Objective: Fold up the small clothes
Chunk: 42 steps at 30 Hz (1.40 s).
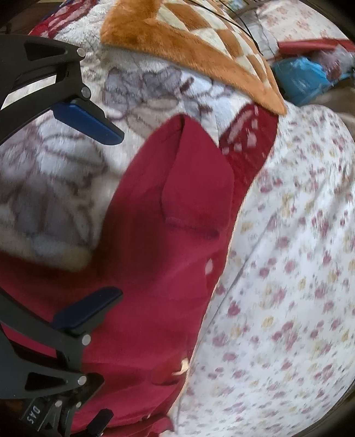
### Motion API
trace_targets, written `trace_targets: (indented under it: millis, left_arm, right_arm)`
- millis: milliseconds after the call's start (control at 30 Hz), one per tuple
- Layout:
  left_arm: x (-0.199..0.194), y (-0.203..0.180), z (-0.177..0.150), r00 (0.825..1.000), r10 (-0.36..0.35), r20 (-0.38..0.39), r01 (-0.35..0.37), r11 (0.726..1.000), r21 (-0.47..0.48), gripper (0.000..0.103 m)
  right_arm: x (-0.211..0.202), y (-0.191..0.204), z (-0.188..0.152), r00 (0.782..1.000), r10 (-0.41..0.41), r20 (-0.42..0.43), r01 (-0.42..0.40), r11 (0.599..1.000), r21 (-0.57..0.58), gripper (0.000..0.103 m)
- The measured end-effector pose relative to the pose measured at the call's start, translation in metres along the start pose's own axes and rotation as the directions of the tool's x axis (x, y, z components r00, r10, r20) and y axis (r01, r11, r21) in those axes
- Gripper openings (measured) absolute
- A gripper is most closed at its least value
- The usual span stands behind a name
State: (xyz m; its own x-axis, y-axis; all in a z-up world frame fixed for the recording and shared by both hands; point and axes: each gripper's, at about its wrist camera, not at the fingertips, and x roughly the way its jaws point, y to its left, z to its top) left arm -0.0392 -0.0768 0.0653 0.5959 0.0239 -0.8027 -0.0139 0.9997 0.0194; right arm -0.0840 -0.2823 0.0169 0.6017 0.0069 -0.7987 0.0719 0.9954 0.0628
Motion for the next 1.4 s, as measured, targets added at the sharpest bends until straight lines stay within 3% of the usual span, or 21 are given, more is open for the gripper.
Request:
trace_targets:
  millis: [133,300,500,633,700,767,900,1000,1167,1300,1333,1400]
  left_arm:
    - [0.006,0.035,0.003,0.999,0.042,-0.023,-0.044,0.994,-0.099,0.103]
    - [0.019,0.072,0.000,0.993,0.092,-0.072,-0.104,0.977,-0.188,0.103]
    - [0.025,0.088,-0.001,0.989,0.119,-0.091,-0.135,0.971,-0.197,0.103]
    - [0.031,0.096,0.002,0.988,0.121,-0.098,-0.138,0.971,-0.195,0.103]
    - [0.035,0.100,0.004,0.987,0.121,-0.106,-0.140,0.971,-0.193,0.103]
    - [0.039,0.102,0.004,0.986,0.121,-0.112,-0.141,0.971,-0.192,0.103]
    - [0.044,0.103,0.006,0.985,0.121,-0.119,-0.143,0.970,-0.196,0.103]
    - [0.045,0.100,0.006,0.986,0.114,-0.119,-0.136,0.971,-0.195,0.103]
    - [0.049,0.098,0.007,0.985,0.115,-0.128,-0.137,0.974,-0.180,0.103]
    - [0.051,0.096,0.007,0.985,0.112,-0.132,-0.135,0.974,-0.185,0.103]
    - [0.051,0.096,0.007,0.985,0.112,-0.132,-0.135,0.974,-0.181,0.103]
    - [0.050,0.093,0.008,0.985,0.117,-0.129,-0.138,0.976,-0.169,0.103]
  right_arm:
    - [0.000,0.015,0.010,0.997,0.079,0.017,-0.079,0.997,-0.023,0.098]
    - [0.011,0.050,0.032,0.968,0.251,-0.013,-0.252,0.965,-0.072,0.078]
    - [0.034,0.101,0.060,0.901,0.432,-0.043,-0.434,0.898,-0.075,0.070]
    - [0.052,0.128,0.080,0.874,0.483,-0.048,-0.485,0.871,-0.080,0.066]
    - [0.063,0.139,0.084,0.866,0.491,-0.089,-0.498,0.863,-0.083,0.056]
    - [0.068,0.146,0.081,0.851,0.513,-0.117,-0.523,0.847,-0.093,0.053]
    - [0.077,0.154,0.075,0.801,0.575,-0.168,-0.590,0.805,-0.055,0.052]
    - [0.089,0.158,0.074,0.827,0.532,-0.183,-0.549,0.834,-0.056,0.052]
    - [0.104,0.151,0.080,0.806,0.561,-0.188,-0.559,0.826,0.066,0.052]
    - [0.108,0.153,0.086,0.796,0.576,-0.185,-0.572,0.816,0.079,0.051]
    - [0.110,0.155,0.087,0.796,0.576,-0.185,-0.573,0.816,0.074,0.047]
    - [0.112,0.161,0.089,0.820,0.540,-0.189,-0.544,0.838,0.034,0.007]
